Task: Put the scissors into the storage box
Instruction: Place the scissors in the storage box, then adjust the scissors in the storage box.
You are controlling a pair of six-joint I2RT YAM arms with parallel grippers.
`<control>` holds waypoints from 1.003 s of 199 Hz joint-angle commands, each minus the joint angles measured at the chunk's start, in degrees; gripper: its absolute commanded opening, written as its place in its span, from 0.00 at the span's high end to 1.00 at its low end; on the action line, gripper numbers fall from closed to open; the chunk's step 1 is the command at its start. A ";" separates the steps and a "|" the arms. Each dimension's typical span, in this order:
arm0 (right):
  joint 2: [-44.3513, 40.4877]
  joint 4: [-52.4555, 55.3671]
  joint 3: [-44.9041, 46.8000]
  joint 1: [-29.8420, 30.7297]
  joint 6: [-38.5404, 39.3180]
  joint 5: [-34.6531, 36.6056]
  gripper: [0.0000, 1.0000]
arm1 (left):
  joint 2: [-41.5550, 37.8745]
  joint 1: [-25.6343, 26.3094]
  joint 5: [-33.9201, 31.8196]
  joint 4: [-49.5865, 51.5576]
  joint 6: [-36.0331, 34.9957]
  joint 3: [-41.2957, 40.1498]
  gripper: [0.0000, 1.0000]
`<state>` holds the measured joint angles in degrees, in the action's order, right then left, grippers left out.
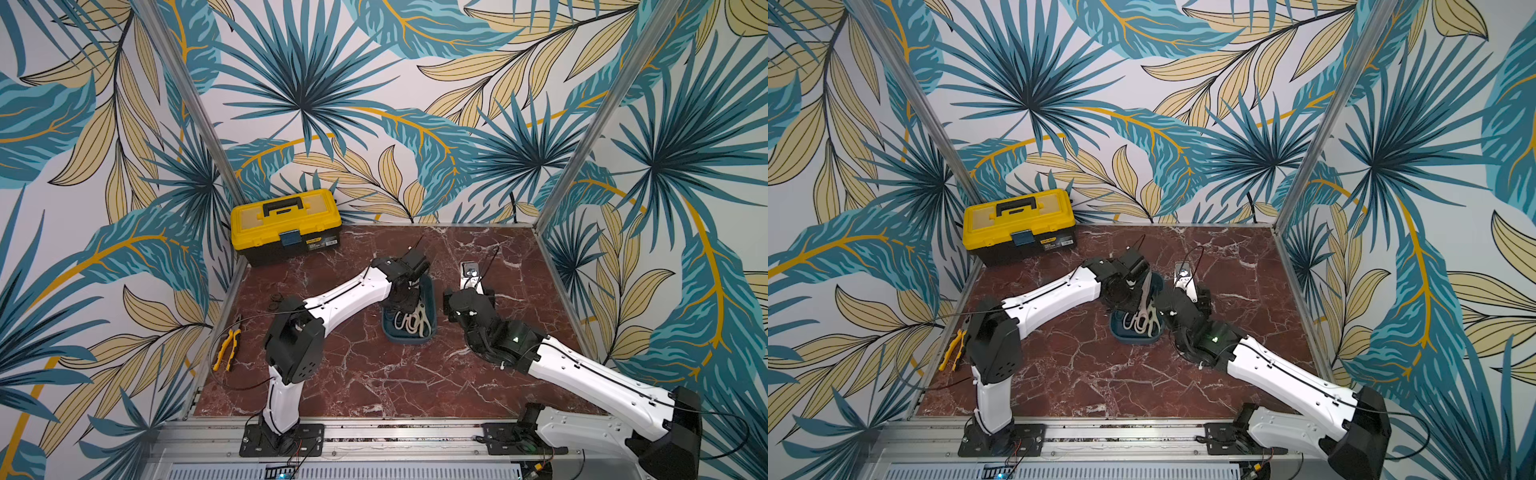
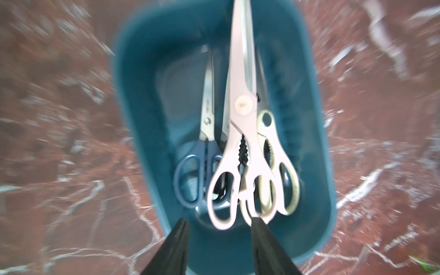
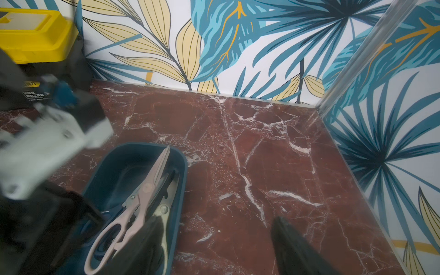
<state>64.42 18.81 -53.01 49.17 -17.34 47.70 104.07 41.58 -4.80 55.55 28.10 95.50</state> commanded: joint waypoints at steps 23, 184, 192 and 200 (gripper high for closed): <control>11.63 1.47 -5.77 -4.71 -1.39 -20.68 0.20 | -16.82 -11.97 -2.82 -4.52 -1.11 -13.27 0.60; 47.84 15.34 -31.01 -10.23 -9.37 -34.50 0.55 | -5.29 -52.83 -0.96 -6.77 -16.76 -15.13 0.34; 48.02 15.38 -31.07 -10.23 -9.46 -35.05 0.59 | -2.47 -53.00 -2.61 -5.16 -17.29 -12.70 0.34; 48.07 15.38 -31.09 -10.23 -9.25 -35.68 0.63 | 0.19 -53.01 -1.97 -4.03 -18.17 -10.63 0.34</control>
<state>111.26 32.88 -83.40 38.68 -26.68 14.59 98.48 -10.76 -5.74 48.36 13.87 78.17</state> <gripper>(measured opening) 0.416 0.657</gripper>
